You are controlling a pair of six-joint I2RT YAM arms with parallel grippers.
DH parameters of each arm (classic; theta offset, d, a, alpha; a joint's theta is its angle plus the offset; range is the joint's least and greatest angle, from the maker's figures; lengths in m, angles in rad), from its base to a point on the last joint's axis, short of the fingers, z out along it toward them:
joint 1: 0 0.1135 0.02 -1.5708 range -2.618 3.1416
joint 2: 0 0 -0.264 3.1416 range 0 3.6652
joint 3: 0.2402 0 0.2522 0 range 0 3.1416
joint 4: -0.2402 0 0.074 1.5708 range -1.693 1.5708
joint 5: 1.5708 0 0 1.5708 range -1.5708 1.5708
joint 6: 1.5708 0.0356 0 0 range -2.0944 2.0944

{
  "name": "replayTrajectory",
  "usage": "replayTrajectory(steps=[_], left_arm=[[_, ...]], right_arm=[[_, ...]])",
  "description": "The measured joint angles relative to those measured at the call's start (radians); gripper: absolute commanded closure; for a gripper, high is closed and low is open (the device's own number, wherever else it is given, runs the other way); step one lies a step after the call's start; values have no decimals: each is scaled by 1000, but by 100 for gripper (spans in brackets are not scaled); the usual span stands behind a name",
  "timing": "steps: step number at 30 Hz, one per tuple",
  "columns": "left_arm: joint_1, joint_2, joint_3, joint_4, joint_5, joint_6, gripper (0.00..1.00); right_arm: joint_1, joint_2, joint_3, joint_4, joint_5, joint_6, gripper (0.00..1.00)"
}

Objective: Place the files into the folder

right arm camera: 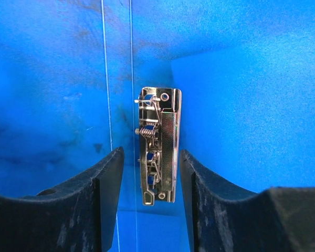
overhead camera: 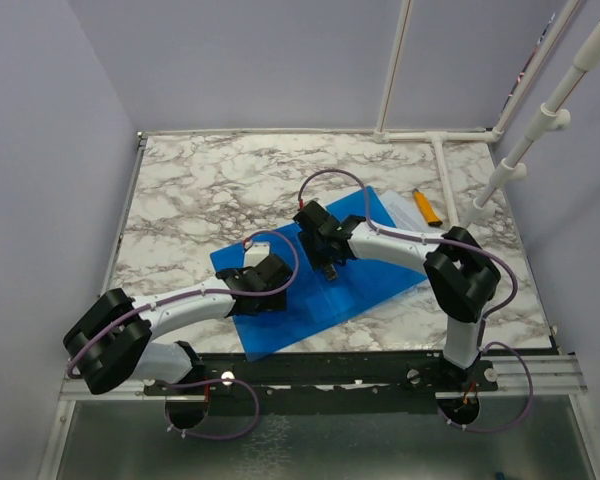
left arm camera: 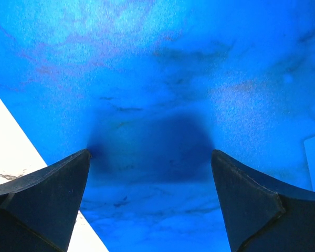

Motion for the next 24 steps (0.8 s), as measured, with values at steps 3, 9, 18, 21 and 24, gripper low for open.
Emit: replayTrajectory(steps=[3, 9, 18, 21, 24], left_arm=[[-4, 16, 0, 30, -28, 6, 1], [-5, 21, -3, 55, -46, 6, 1], [-5, 20, -8, 70, -54, 6, 1], [-5, 20, -8, 73, -54, 6, 1], [-5, 18, -10, 74, -54, 6, 1]], right_arm=[[0, -29, 0, -4, -8, 7, 48], [0, -77, -4, -21, -23, 23, 54], [8, -101, -68, -40, -40, 51, 71], [18, -101, -75, -49, -45, 59, 75], [28, -101, -75, -54, -45, 68, 76]])
